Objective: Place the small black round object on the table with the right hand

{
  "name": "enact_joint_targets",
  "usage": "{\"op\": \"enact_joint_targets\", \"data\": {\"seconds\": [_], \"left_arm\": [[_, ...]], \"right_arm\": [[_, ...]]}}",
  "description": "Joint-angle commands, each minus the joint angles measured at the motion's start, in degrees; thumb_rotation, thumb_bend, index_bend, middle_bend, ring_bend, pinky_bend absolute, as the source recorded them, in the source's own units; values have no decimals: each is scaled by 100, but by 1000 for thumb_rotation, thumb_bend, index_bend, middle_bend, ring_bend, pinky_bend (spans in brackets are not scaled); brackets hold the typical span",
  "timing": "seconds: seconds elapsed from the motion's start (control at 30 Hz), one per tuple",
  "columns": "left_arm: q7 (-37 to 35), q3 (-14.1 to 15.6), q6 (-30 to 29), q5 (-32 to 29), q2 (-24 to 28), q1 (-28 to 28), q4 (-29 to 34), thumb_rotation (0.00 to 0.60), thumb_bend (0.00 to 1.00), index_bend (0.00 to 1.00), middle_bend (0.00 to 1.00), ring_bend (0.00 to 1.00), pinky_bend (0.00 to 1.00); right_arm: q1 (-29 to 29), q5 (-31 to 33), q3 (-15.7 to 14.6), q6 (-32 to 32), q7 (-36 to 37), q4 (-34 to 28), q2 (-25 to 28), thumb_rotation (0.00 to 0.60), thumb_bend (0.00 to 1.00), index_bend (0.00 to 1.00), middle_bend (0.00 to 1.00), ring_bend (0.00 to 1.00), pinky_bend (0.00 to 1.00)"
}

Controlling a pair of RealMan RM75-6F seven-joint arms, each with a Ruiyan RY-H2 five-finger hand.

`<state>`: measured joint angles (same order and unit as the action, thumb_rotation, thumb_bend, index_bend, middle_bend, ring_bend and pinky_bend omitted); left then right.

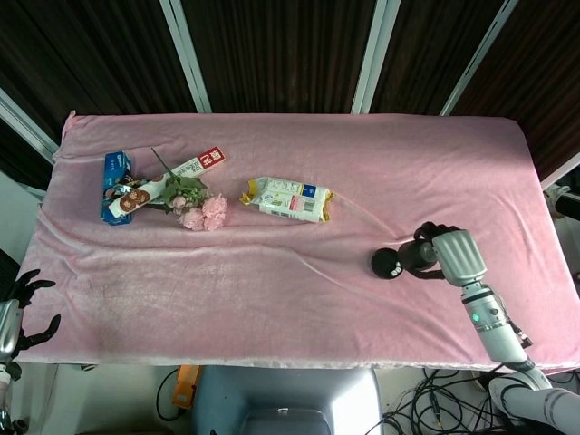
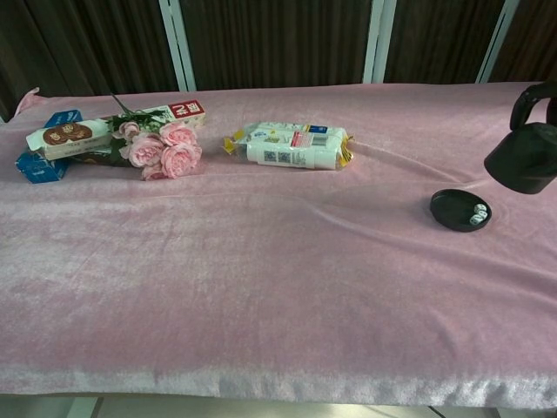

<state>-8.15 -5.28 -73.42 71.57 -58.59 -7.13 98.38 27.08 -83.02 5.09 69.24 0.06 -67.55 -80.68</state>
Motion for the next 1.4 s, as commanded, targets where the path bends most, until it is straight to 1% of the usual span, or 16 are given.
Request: {"op": "enact_joint_targets", "data": {"seconds": [0.03, 0.17, 0.33, 0.43, 0.53, 0.6, 0.67, 0.8, 0.83, 0.87, 0.93, 1.03, 1.13, 1.27, 1.33, 1.4], "left_arm": [[3, 1, 9, -4, -2, -3, -1, 600, 355, 289, 97, 119, 341], [-4, -3, -7, 14, -3, -4, 4, 600, 355, 288, 97, 120, 341], [-24, -10, 0, -8, -5, -2, -11, 600, 355, 288, 98, 119, 342], [-28, -11, 5, -10, -5, -4, -15, 600, 354, 288, 97, 119, 341], [-27, -6, 12, -3, -4, -7, -17, 600, 354, 288, 97, 119, 341], [-23, -7, 24, -12, -4, -11, -17, 600, 355, 288, 97, 120, 341], [-21, -9, 27, -21, -2, -13, -17, 600, 355, 288, 97, 119, 341], [-21, -11, 24, -23, -2, -12, -16, 600, 355, 288, 97, 119, 341], [-25, -10, 22, -23, -2, -9, -16, 600, 355, 288, 97, 119, 341], [-26, -9, 21, -24, -1, -8, -16, 600, 355, 288, 97, 119, 341], [-23, -12, 22, -29, 0, -9, -16, 600, 355, 288, 97, 119, 341], [3, -5, 25, -24, -3, -12, -8, 600, 355, 288, 97, 119, 341], [39, 6, 23, -6, -7, -16, 0, 600, 356, 288, 98, 119, 341], [109, 8, 11, -15, -26, -20, 7, 600, 356, 288, 98, 119, 341], [154, 15, 26, -18, -37, -32, 13, 600, 356, 288, 98, 119, 341], [192, 19, 43, -24, -45, -44, 17, 600, 355, 288, 98, 119, 341]], "right_arm": [[-154, 189, -118, -182, -254, 23, 139, 600, 135, 631, 489, 538, 687], [-268, 424, -150, -416, -189, 339, 87, 600, 134, 631, 489, 538, 687], [-296, 488, -170, -621, 52, 802, -124, 600, 135, 627, 488, 534, 687], [-277, 475, -221, -827, 199, 1063, -234, 600, 135, 571, 473, 451, 641], [-237, 412, -289, -1029, 355, 1141, -230, 600, 135, 409, 350, 282, 477], [-213, 370, -323, -1125, 405, 1101, -169, 600, 135, 264, 219, 152, 281], [-209, 329, -351, -1164, 425, 989, -75, 600, 135, 143, 108, 52, 135], [-219, 281, -370, -1146, 455, 820, 45, 600, 134, 43, 25, 3, 52], [-255, 196, -372, -1011, 585, 564, 199, 600, 134, 12, 4, 0, 23], [-349, 25, -379, -687, 834, 148, 450, 600, 133, 0, 0, 0, 9], [-520, -318, -414, -99, 1200, -462, 863, 600, 134, 0, 0, 0, 4], [-858, -625, -329, 917, 1455, -1010, 1163, 600, 134, 0, 0, 0, 4], [-1259, -609, -308, 1577, 1043, -1435, 1352, 600, 134, 0, 0, 0, 1], [-1774, -252, -305, 2077, 239, -1942, 1357, 600, 134, 0, 0, 0, 0], [-1934, -163, -271, 2278, 26, -1954, 1212, 600, 134, 0, 0, 0, 3], [-2023, -132, -206, 2444, 2, -1804, 1026, 600, 134, 0, 0, 0, 11]]}}
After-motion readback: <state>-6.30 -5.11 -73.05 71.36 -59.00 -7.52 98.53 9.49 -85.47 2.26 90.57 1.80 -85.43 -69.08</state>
